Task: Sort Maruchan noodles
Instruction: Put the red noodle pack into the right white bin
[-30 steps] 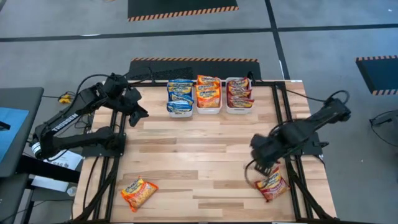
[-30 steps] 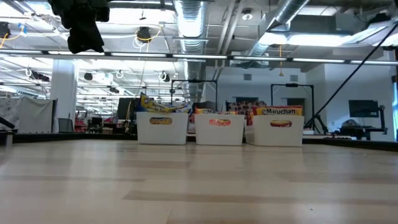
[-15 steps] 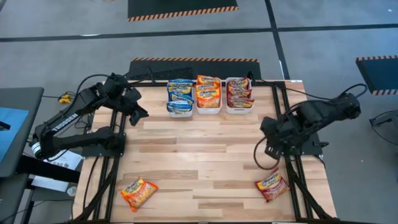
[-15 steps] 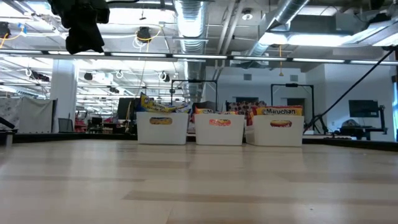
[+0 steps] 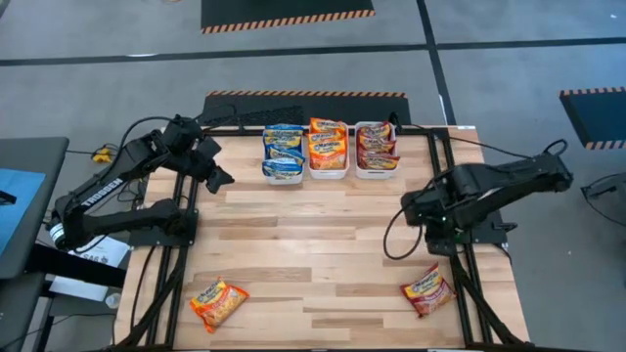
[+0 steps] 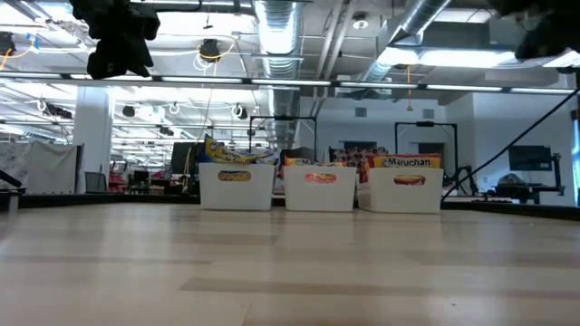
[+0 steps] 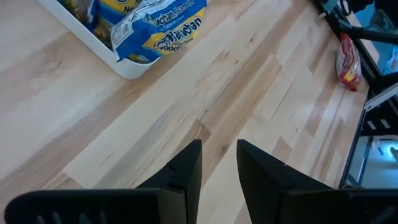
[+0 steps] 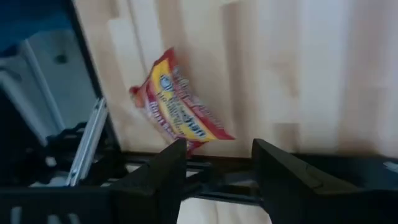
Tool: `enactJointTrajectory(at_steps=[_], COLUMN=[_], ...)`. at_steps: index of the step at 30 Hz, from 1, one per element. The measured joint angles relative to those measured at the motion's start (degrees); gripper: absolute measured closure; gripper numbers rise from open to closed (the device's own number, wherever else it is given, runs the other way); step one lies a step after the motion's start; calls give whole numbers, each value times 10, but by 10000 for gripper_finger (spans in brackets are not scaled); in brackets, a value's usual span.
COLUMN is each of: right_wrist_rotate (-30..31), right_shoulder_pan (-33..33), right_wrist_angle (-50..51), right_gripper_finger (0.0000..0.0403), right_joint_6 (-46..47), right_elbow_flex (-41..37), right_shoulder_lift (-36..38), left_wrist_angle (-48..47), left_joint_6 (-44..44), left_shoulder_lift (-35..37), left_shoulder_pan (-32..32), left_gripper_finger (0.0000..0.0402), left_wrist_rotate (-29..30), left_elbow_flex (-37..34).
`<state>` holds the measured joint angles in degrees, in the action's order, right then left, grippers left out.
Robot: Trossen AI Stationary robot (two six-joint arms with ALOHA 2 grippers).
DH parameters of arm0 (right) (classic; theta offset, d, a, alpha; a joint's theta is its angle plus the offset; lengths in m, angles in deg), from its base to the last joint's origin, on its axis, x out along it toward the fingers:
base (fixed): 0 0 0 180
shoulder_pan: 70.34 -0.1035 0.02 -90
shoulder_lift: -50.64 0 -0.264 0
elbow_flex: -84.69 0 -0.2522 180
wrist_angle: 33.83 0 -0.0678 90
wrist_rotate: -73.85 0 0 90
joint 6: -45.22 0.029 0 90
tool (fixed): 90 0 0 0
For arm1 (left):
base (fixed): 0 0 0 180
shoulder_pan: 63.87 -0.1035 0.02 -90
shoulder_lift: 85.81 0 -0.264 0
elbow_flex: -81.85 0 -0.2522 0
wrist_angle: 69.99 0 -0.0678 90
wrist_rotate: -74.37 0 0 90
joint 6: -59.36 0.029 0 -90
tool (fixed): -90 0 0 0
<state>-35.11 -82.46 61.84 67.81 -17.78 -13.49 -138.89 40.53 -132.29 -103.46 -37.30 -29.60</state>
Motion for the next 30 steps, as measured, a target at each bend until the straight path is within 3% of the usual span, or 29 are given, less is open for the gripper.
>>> enactJointTrajectory(at_steps=[14, 23, 30], right_wrist_rotate=[-86, -96, -96], right_shoulder_pan=[-31, -86, -115], right_wrist_angle=[-180, -263, -306], right_gripper_finger=[203, 192, 178], right_joint_6=[-3, 9, 9], right_elbow_flex=[-187, -221, -238], right_shoulder_lift=[10, -1, -69], left_wrist_angle=[2, 2, 1], left_joint_6=[-14, -19, -20], left_shoulder_lift=[0, 0, 0], left_shoulder_pan=[0, 0, 0], left_gripper_finger=[315, 315, 315], left_wrist_rotate=[25, 46, 51], left_elbow_flex=[0, 0, 0])
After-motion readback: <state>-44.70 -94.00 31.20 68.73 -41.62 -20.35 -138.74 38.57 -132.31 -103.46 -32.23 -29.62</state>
